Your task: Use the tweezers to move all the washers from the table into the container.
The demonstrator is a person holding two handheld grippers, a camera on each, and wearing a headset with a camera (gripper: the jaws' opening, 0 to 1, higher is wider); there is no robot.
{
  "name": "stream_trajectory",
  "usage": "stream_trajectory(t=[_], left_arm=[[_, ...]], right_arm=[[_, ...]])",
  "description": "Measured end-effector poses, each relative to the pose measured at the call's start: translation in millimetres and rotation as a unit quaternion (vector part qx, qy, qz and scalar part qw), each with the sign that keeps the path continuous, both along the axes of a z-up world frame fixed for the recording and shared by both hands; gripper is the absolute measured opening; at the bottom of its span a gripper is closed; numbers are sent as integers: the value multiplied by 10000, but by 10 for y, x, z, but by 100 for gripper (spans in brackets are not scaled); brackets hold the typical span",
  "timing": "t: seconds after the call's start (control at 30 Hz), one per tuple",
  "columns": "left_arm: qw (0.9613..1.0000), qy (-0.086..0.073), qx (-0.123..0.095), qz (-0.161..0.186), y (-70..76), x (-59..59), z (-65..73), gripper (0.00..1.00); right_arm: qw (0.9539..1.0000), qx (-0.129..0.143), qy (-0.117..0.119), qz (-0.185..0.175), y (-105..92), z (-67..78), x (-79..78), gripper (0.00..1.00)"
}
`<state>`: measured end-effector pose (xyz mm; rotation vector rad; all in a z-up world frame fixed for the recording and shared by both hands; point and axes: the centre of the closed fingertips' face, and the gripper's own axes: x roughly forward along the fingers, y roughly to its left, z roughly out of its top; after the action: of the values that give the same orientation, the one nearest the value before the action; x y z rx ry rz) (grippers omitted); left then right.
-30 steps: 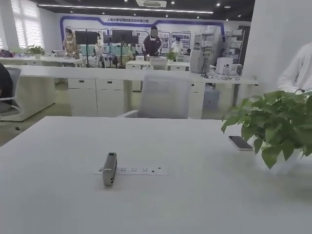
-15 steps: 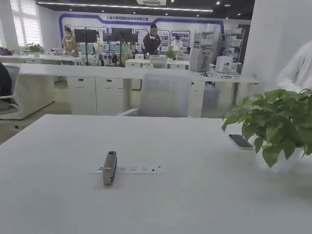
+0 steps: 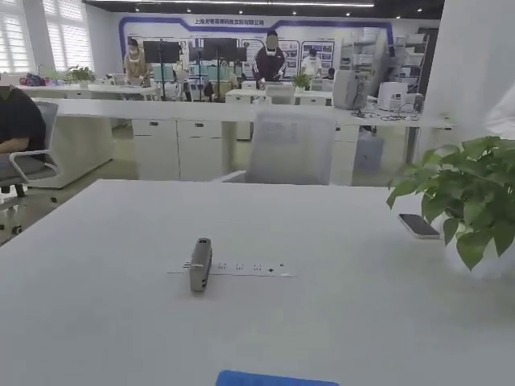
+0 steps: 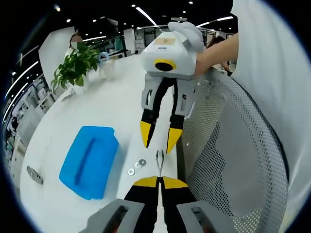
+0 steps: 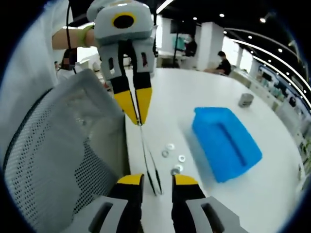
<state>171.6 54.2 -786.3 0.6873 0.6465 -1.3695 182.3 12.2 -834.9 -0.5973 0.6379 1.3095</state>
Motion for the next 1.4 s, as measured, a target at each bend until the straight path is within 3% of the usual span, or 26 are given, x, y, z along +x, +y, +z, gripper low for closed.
stream_trajectory(t=[0.23,0.33,0.7,0.9,1.1,1.4], left_arm=[[9999,-80,-96,22,-137,-31,155,0],[9999,-99,-80,24,-167,-50,175,0],[9999,-101,-29,130,-152,-31,185,0],[9995,-302,103,67,-138,115,261,0],[9991,-391,180,5,-131,243,311,0],[9986,-327,359,-222,-197,307,296,0]], right_arm=[[9994,-24,199,266,36,-86,-36,14],[9986,15,352,390,67,-147,-69,13],[9974,58,437,562,120,-169,-43,7],[9987,162,274,391,201,-113,121,7],[9991,346,220,125,217,-66,270,7],[9981,480,385,40,258,-93,302,8]])
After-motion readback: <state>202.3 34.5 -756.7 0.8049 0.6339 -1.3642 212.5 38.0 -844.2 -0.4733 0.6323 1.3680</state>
